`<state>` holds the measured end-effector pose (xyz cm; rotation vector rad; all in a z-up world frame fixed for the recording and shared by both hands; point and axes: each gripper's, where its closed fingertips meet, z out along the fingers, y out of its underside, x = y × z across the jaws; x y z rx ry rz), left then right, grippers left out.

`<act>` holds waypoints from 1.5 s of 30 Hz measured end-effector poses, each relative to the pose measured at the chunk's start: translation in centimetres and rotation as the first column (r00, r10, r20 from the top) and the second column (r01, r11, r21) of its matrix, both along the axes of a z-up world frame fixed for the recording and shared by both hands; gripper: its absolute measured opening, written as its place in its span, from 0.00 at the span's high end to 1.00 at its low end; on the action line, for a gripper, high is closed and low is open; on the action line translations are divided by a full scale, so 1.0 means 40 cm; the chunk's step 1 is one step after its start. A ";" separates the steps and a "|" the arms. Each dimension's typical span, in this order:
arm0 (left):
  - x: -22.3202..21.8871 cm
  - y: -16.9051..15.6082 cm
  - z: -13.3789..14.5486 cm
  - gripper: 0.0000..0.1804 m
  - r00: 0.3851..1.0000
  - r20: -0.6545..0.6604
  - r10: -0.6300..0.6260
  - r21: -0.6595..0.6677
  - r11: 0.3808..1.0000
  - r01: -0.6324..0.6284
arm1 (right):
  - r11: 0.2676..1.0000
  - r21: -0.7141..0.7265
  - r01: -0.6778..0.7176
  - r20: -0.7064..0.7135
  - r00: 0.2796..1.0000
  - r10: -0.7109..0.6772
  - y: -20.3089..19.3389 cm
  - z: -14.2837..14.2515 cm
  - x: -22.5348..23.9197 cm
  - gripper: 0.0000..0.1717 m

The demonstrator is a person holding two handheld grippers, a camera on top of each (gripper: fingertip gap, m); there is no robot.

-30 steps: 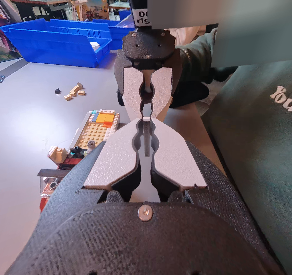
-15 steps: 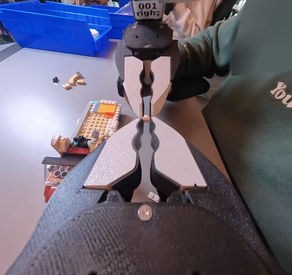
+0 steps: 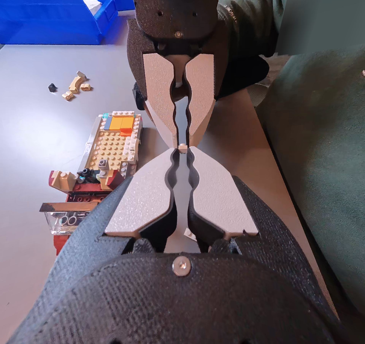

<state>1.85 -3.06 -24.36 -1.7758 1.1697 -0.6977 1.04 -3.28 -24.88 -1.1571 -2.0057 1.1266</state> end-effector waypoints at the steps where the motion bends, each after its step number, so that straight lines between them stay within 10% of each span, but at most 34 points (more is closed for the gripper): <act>1: 0.000 -0.001 -0.003 0.95 1.000 -0.002 -0.001 -0.005 1.000 0.001 | 1.000 -0.010 -0.004 -0.004 1.000 0.004 0.000 -0.002 0.001 0.95; 20: 0.004 -0.009 0.019 0.96 0.998 0.056 -0.013 -0.024 1.000 0.014 | 0.959 -0.273 -0.075 -0.116 0.992 0.045 0.001 0.058 0.019 0.95; 32: 0.012 -0.001 -0.050 0.96 0.990 -0.141 -0.014 -0.016 1.000 0.012 | 0.992 0.125 -0.016 0.014 1.000 0.015 -0.015 -0.025 0.006 0.94; 45: 0.027 -0.002 -0.041 0.96 0.996 -0.082 -0.034 0.045 0.998 0.038 | 0.998 0.015 -0.053 -0.048 0.997 0.054 -0.018 -0.011 0.018 0.95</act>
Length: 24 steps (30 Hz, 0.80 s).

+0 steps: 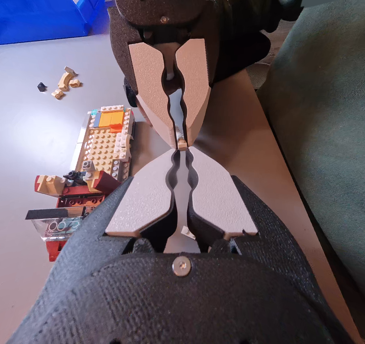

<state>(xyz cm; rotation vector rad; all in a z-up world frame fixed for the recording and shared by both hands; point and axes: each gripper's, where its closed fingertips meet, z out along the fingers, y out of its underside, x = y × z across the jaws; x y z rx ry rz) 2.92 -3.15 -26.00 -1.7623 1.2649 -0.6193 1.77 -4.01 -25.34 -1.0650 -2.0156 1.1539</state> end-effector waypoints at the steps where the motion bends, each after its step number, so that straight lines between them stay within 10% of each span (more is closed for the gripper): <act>1: -0.002 0.000 0.000 0.96 1.000 -0.003 0.004 0.005 1.000 -0.004 | 1.000 -0.009 0.002 -0.012 1.000 -0.002 0.002 0.003 0.001 0.95; 4: -0.013 -0.009 -0.088 0.99 0.990 -0.142 -0.010 -0.039 0.999 0.004 | 0.986 -0.165 0.029 -0.157 0.986 -0.055 0.041 0.107 0.010 0.95; 13: -0.008 0.031 0.106 0.91 0.972 0.232 0.040 0.066 0.996 -0.057 | 0.985 -0.174 0.011 -0.153 0.987 -0.038 0.045 0.102 0.016 0.95; 24: 0.005 0.023 0.104 0.95 0.978 0.202 0.053 0.090 0.993 -0.072 | 0.988 -0.152 0.017 -0.147 0.988 -0.039 0.017 0.090 0.001 0.95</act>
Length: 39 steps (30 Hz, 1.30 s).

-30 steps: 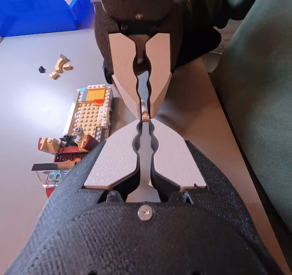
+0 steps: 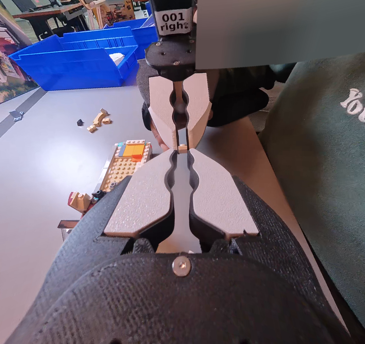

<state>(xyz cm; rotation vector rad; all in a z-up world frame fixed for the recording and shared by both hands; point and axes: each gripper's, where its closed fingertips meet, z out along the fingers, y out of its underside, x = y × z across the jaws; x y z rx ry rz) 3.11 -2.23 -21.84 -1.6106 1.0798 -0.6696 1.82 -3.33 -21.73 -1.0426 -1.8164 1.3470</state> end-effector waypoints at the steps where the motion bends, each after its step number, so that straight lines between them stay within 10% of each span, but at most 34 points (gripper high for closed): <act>1: -0.001 0.001 -0.006 0.96 1.000 -0.011 0.006 -0.005 1.000 -0.006 | 1.000 0.021 0.010 0.008 1.000 -0.010 0.002 -0.007 -0.002 0.95; 15: -0.013 0.001 -0.053 0.96 0.996 -0.094 0.011 -0.075 0.997 -0.018 | 1.000 0.025 0.006 0.032 0.999 -0.007 0.018 -0.039 0.001 0.95; 18: -0.059 -0.001 -0.117 0.99 0.980 -0.196 0.035 -0.115 0.992 -0.059 | 0.989 -0.145 0.020 -0.122 0.992 -0.038 0.062 0.075 0.025 0.95; 28: -0.019 0.000 0.025 0.89 0.992 0.122 0.014 -0.076 0.997 -0.004 | 0.996 -0.088 0.019 -0.044 0.999 -0.023 0.041 0.024 0.007 0.95; 39: -0.015 -0.018 0.002 0.95 1.000 0.012 0.002 -0.048 0.999 -0.001 | 0.998 -0.055 -0.004 -0.023 1.000 0.003 0.007 0.002 -0.003 0.95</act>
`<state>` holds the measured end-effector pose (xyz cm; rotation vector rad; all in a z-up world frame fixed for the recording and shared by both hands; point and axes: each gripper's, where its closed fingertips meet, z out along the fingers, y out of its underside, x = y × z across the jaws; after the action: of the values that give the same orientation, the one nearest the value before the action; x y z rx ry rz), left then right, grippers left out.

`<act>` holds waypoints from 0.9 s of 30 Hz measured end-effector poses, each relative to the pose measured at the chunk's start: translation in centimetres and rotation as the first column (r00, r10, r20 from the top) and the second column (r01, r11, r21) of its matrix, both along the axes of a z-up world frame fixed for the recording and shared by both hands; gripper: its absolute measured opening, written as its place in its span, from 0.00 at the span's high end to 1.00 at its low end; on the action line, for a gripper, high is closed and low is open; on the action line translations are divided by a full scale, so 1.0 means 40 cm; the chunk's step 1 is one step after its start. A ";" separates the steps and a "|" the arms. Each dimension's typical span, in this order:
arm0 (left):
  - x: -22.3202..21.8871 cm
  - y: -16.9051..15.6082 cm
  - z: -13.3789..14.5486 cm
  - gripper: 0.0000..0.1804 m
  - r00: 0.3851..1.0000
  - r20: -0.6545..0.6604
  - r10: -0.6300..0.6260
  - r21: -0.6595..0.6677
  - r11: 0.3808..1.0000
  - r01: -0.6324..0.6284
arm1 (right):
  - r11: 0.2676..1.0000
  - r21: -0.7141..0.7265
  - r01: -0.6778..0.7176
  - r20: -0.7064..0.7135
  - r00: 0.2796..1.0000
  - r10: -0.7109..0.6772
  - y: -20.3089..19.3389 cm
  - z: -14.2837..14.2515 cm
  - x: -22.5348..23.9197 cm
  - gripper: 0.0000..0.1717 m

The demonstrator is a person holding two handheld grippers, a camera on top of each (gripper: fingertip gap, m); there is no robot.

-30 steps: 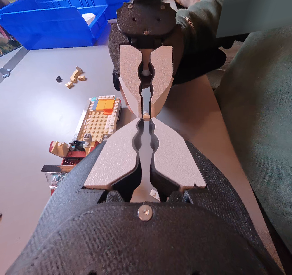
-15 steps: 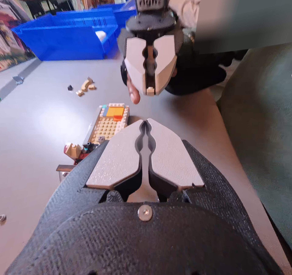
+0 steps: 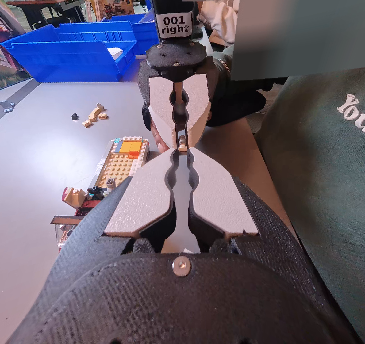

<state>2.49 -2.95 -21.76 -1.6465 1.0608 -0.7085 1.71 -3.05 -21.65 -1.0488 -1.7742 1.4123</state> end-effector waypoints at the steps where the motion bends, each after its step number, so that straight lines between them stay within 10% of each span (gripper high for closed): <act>1: -0.001 0.000 -0.003 0.95 1.000 -0.004 -0.001 -0.007 1.000 0.001 | 1.000 -0.010 -0.004 0.000 1.000 0.004 -0.001 -0.001 0.000 0.95; 9: 0.001 -0.005 -0.016 0.95 1.000 0.001 -0.022 -0.036 0.999 0.022 | 0.997 -0.075 -0.032 -0.011 0.999 0.031 -0.003 -0.001 0.004 0.96; 12: -0.033 -0.004 -0.115 0.95 0.988 -0.155 -0.003 -0.090 0.996 -0.011 | 0.963 -0.266 -0.052 -0.196 0.981 -0.001 0.041 0.127 0.034 0.95; 27: -0.154 0.053 0.066 0.96 0.987 0.090 0.133 0.036 0.990 -0.137 | 0.975 -0.170 0.144 -0.078 0.984 -0.159 0.122 0.082 0.025 0.95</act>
<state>-3.67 -0.81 -19.11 -1.6200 0.8872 -0.6585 2.72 1.84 -18.37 -1.1602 -1.5002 1.5047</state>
